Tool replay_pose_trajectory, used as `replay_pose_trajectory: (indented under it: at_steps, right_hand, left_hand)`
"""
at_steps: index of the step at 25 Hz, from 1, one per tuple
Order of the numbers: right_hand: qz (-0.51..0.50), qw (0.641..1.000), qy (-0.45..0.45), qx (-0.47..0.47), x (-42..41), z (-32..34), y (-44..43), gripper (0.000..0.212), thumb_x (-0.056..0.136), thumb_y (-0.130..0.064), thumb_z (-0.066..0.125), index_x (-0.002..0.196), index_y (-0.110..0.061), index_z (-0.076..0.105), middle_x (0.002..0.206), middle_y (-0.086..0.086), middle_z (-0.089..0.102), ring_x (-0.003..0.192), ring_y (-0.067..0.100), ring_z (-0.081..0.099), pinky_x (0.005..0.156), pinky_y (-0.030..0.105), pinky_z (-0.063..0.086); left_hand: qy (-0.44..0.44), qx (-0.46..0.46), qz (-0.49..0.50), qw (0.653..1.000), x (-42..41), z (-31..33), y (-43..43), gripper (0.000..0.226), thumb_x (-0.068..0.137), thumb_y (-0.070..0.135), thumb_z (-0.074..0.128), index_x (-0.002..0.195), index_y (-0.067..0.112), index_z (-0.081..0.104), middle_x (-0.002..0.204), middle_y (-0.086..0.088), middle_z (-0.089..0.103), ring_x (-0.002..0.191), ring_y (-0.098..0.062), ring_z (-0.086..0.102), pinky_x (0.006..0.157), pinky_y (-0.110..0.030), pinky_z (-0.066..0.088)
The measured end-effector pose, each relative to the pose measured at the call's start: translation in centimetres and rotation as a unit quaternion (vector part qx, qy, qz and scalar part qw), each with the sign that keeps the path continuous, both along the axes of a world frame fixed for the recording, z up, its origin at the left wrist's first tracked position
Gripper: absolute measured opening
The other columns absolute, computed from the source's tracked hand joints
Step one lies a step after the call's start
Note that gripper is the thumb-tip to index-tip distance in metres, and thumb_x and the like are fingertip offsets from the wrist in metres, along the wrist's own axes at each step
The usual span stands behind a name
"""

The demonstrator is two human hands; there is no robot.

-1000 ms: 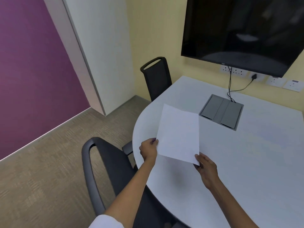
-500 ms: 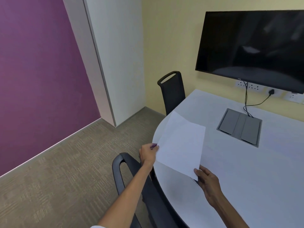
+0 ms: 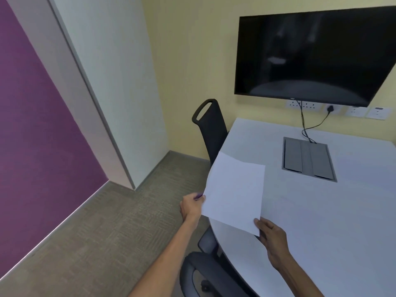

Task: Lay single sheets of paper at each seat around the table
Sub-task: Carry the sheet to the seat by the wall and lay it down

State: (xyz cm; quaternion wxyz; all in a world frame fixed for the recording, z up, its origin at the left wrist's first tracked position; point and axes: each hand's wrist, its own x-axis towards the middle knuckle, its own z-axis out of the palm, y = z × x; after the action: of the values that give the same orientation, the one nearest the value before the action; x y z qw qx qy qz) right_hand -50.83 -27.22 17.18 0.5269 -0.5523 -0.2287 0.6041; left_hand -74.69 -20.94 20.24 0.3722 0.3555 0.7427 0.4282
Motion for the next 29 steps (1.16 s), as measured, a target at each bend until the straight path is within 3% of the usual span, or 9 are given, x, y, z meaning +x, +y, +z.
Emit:
replay_pose_trajectory:
  at_steps: [4,10,15,19,23,26,29]
  right_hand:
    - [-0.04,0.999,-0.018,-0.012,-3.4,-0.2,1.7,0.02,0.083,-0.008,0.075,0.102,-0.004,0.074,0.108,0.016,0.075,0.101,0.03,0.069,0.104,0.046,0.049]
    - [-0.119,0.992,-0.046,-0.009,-10.0,-0.3,7.6,0.019,0.086,-0.012,0.072,0.103,-0.004,0.074,0.107,0.016,0.076,0.097,0.03,0.071,0.085,0.034,0.057]
    - [-0.189,0.981,-0.049,-0.008,-16.2,0.1,13.3,0.017,0.089,-0.011,0.069,0.104,-0.005,0.072,0.108,0.013,0.076,0.095,0.026,0.071,0.068,0.023,0.061]
    - [-0.231,0.972,-0.048,-0.009,-19.3,0.1,17.6,0.018,0.09,-0.008,0.067,0.105,0.0,0.071,0.11,0.017,0.074,0.101,0.031,0.07,0.083,0.033,0.06]
    - [-0.263,0.962,-0.075,-0.018,-20.9,-0.6,21.4,0.015,0.09,-0.01,0.067,0.102,-0.003,0.073,0.109,0.018,0.074,0.107,0.039,0.067,0.099,0.048,0.053]
    - [-0.315,0.945,-0.085,-0.03,-20.2,-2.6,27.4,0.013,0.089,-0.013,0.068,0.099,-0.007,0.074,0.106,0.017,0.074,0.102,0.038,0.067,0.099,0.05,0.053]
    - [-0.34,0.937,-0.073,-0.029,-18.8,-3.5,31.8,0.015,0.089,-0.014,0.069,0.1,-0.005,0.074,0.092,0.012,0.072,0.083,0.026,0.062,0.088,0.04,0.054]
  left_hand:
    - [-0.005,-0.01,-0.013,1.0,-2.5,-0.8,3.2,0.017,0.083,0.02,0.075,0.097,0.012,0.078,0.09,-0.003,0.078,0.089,-0.022,0.071,0.086,-0.036,0.057]
    - [-0.021,-0.027,-0.086,0.996,-7.8,-1.9,11.9,0.014,0.082,0.019,0.076,0.093,0.011,0.077,0.089,-0.003,0.077,0.081,-0.019,0.068,0.068,-0.026,0.047]
    - [-0.038,-0.031,-0.164,0.985,-12.6,-2.4,20.8,0.007,0.082,0.021,0.075,0.088,0.018,0.076,0.086,0.0,0.077,0.082,-0.024,0.072,0.068,-0.036,0.058]
    - [-0.029,-0.013,-0.239,0.97,-14.2,-1.8,27.4,0.013,0.087,0.016,0.07,0.1,0.014,0.075,0.095,-0.003,0.076,0.089,-0.021,0.07,0.07,-0.027,0.053]
    - [-0.011,-0.01,-0.291,0.957,-13.8,-2.4,33.5,0.015,0.088,0.014,0.07,0.103,0.012,0.072,0.099,-0.006,0.075,0.09,-0.021,0.069,0.079,-0.034,0.06]
    - [0.013,-0.008,-0.321,0.947,-11.3,-3.7,40.6,0.014,0.088,0.016,0.07,0.102,0.012,0.073,0.099,-0.005,0.073,0.089,-0.02,0.067,0.074,-0.031,0.058]
    - [0.012,-0.002,-0.346,0.938,-9.0,-3.4,45.4,0.013,0.089,0.016,0.068,0.101,0.011,0.073,0.098,-0.004,0.073,0.087,-0.017,0.064,0.071,-0.027,0.051]
